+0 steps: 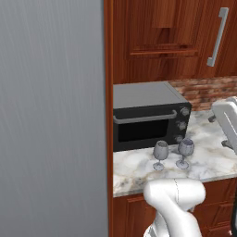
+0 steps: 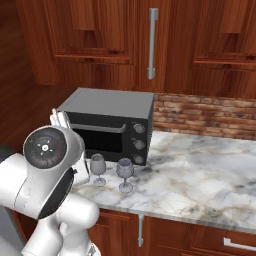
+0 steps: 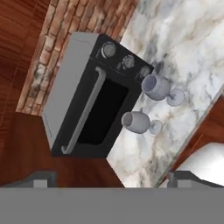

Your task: Retrieve the wine glasses from the counter and place one next to each plate.

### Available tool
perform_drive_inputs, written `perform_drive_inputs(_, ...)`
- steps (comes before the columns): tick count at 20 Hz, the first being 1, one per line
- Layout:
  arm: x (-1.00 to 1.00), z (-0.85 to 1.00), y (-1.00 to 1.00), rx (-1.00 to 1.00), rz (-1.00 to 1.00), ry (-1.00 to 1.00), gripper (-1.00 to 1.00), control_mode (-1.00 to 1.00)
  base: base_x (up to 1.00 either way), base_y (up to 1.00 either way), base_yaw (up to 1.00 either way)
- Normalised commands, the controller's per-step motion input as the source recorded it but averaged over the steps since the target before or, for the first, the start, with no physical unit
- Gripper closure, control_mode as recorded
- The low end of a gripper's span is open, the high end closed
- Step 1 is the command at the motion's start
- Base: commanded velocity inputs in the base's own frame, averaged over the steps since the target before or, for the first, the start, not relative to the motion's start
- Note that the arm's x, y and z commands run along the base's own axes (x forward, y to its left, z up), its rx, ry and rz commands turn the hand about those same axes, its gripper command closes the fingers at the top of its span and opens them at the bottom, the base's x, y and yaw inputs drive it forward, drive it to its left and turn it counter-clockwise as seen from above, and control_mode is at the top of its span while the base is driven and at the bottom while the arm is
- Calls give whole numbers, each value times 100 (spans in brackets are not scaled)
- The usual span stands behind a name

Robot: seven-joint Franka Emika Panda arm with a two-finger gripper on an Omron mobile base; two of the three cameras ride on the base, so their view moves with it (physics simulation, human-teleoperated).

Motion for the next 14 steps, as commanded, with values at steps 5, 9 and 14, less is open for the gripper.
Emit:
perform_drive_inputs(5,0,0,-19,54,0,14,-100,-100,0,0,0)
perform_drive_inputs(9,3,0,-1,38,1,32,-100,-100,0,0,0)
perform_drive_inputs(14,13,0,0,33,1,35,-100,-100,0,0,0)
